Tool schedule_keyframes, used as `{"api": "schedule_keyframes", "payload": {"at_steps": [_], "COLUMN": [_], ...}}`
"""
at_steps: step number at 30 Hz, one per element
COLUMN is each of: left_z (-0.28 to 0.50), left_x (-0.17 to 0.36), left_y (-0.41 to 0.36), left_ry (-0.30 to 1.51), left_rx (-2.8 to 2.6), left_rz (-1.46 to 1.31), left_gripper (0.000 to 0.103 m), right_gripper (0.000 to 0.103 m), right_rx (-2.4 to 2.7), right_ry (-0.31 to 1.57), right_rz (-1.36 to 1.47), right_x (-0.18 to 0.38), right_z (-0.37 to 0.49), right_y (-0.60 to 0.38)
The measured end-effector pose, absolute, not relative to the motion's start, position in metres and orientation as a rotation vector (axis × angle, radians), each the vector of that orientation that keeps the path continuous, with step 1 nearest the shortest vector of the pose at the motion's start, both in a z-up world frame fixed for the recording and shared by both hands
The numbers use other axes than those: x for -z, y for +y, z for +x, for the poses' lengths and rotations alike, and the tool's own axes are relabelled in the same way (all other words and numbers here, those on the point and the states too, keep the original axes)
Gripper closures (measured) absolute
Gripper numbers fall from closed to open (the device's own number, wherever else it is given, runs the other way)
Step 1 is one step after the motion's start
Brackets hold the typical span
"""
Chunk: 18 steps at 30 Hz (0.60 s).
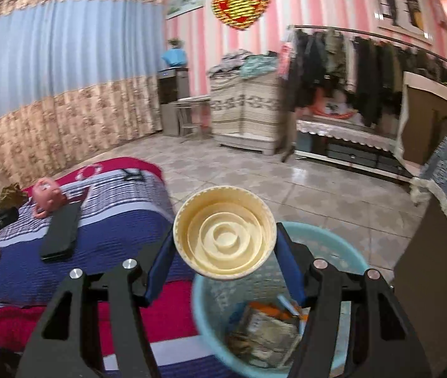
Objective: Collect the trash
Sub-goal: 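Carry the beige cloth and cream bowl over the blue basket with both tools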
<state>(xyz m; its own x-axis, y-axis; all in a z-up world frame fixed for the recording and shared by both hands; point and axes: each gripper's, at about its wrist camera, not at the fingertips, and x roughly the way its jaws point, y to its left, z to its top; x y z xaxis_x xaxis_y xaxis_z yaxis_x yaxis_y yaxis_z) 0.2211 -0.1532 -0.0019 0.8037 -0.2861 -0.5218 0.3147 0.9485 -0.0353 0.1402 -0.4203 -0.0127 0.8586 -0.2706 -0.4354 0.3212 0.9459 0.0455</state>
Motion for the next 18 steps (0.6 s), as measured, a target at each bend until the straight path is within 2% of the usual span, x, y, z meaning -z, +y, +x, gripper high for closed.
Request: {"api": "schedule_keyframes", "payload": {"at_steps": [9, 18], "left_z": [0.205, 0.197], "left_x": [0.008, 0.005], "left_y": [-0.239, -0.285], "left_ry": [0.540, 0.529], "left_rx": [0.452, 0.517], "left_rz": [0.134, 0.177], "left_gripper": [0.064, 0.064], "right_gripper": [0.042, 0.042], "right_rx": [0.412, 0.459], "right_ry": [0.455, 0.451], "right_rz": [0.170, 0.209], "right_x": [0.027, 0.031], "right_z": [0.130, 0.128], "right_y": [-0.472, -0.497]}}
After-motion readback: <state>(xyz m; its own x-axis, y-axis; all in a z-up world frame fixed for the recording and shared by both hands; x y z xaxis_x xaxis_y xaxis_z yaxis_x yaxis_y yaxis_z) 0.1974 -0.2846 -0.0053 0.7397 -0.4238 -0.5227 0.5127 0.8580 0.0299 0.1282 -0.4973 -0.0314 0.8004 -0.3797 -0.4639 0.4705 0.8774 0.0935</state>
